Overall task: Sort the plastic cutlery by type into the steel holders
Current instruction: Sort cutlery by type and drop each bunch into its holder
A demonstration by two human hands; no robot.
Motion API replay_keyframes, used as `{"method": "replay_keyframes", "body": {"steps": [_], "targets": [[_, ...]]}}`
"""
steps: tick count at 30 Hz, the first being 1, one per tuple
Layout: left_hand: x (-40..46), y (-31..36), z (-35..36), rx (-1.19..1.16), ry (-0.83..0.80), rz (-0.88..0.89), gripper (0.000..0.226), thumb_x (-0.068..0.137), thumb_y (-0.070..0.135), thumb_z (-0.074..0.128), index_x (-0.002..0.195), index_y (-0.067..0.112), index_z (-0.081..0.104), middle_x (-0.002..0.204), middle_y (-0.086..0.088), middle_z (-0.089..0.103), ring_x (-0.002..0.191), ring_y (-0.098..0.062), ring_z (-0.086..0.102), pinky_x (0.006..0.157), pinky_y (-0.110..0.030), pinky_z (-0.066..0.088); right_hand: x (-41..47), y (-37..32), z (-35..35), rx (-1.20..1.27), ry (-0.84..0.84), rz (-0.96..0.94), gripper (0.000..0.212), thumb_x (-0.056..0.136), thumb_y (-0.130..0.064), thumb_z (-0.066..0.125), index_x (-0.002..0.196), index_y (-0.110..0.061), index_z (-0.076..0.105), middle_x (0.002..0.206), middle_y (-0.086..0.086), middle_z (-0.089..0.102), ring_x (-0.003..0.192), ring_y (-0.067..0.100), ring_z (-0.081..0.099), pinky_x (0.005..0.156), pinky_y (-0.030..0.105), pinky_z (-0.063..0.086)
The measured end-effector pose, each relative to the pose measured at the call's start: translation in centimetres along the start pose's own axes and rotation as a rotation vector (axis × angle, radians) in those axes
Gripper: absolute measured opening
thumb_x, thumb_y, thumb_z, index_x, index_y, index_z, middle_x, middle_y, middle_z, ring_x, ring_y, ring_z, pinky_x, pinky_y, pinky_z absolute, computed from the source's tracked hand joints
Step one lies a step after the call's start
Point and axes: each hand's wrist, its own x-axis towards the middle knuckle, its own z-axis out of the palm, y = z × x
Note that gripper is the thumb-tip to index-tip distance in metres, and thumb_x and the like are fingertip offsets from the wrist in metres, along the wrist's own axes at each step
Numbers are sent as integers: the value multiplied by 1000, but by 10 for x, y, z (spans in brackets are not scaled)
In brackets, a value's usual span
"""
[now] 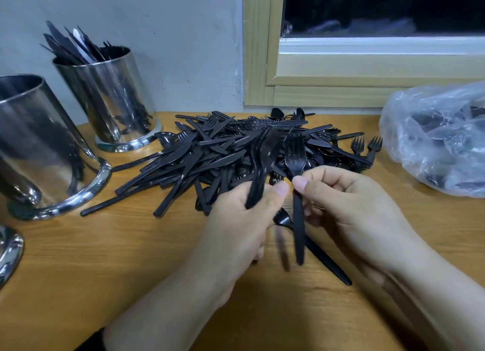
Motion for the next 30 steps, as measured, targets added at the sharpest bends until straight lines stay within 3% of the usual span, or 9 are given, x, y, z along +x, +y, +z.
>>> {"method": "replay_keyframes", "body": {"steps": [4, 10, 13, 15, 18, 21, 24, 27, 30], "targets": [[0, 2, -2, 48, -47, -6, 29, 92, 44, 69, 91, 15, 68, 52, 9, 48, 46, -9, 35, 47, -23, 33, -2, 2, 6, 27, 21, 34, 15, 80, -27, 76, 78, -12, 74, 68, 11, 50, 60, 20, 34, 56, 32, 26], [0, -1, -4, 65, -124, -8, 27, 94, 39, 69, 83, 14, 65, 70, -4, 40, 54, -11, 35, 48, -21, 34, -5, -3, 8, 0, 7, 31, 19, 81, -29, 75, 77, -10, 73, 66, 19, 52, 60, 24, 34, 56, 30, 28], [3, 0, -5, 39, -4, 4, 38, 97, 40, 62, 89, 3, 60, 65, -1, 44, 49, -8, 39, 46, -19, 36, -3, -5, -4, -458, 74, -29, 33, 88, -40, 70, 69, -14, 67, 55, 0, 55, 49, 8, 42, 48, 14, 33], [7, 4, -7, -34, 80, -4, 34, 99, 38, 59, 82, 9, 56, 61, 2, 45, 46, -9, 39, 42, -22, 34, 0, -2, -14, -893, 45, 27, 40, 85, -58, 67, 71, -20, 64, 60, -6, 62, 50, 4, 49, 49, 13, 38], [14, 4, -12, -100, 177, -17, 38, 100, 41, 56, 69, 21, 53, 64, -1, 45, 46, -13, 38, 41, -28, 32, 2, 0, -19, -1134, -57, 165, 41, 79, -68, 66, 74, -27, 65, 71, -9, 67, 62, 2, 58, 55, 17, 43], [12, 2, -12, -15, 219, 7, 48, 100, 49, 53, 59, 26, 51, 63, -2, 50, 52, -17, 47, 49, -34, 42, 2, -2, -14, -1198, -95, 164, 36, 81, -61, 70, 74, -27, 65, 74, -10, 68, 67, 0, 59, 57, 16, 43], [8, 2, -10, -28, 259, 92, 44, 103, 44, 50, 68, 18, 50, 59, 0, 52, 56, -17, 57, 54, -29, 50, 3, -1, -15, -1217, -93, 191, 33, 81, -57, 71, 75, -26, 65, 73, -10, 68, 66, 2, 60, 62, 24, 49], [11, -1, -12, -86, 274, 104, 35, 104, 39, 50, 79, 14, 53, 59, 1, 47, 49, -16, 49, 47, -28, 45, 3, -5, -24, -1103, -111, 239, 28, 80, -49, 73, 73, -23, 65, 57, -8, 60, 46, 5, 50, 49, 20, 43], [14, -4, -15, -150, 263, 88, 34, 91, 46, 61, 86, 12, 57, 58, 3, 39, 48, -14, 35, 41, -24, 36, 3, -12, -31, -995, -113, 284, 27, 79, -44, 71, 75, -18, 66, 55, -5, 55, 46, 12, 48, 48, 23, 41]]}}
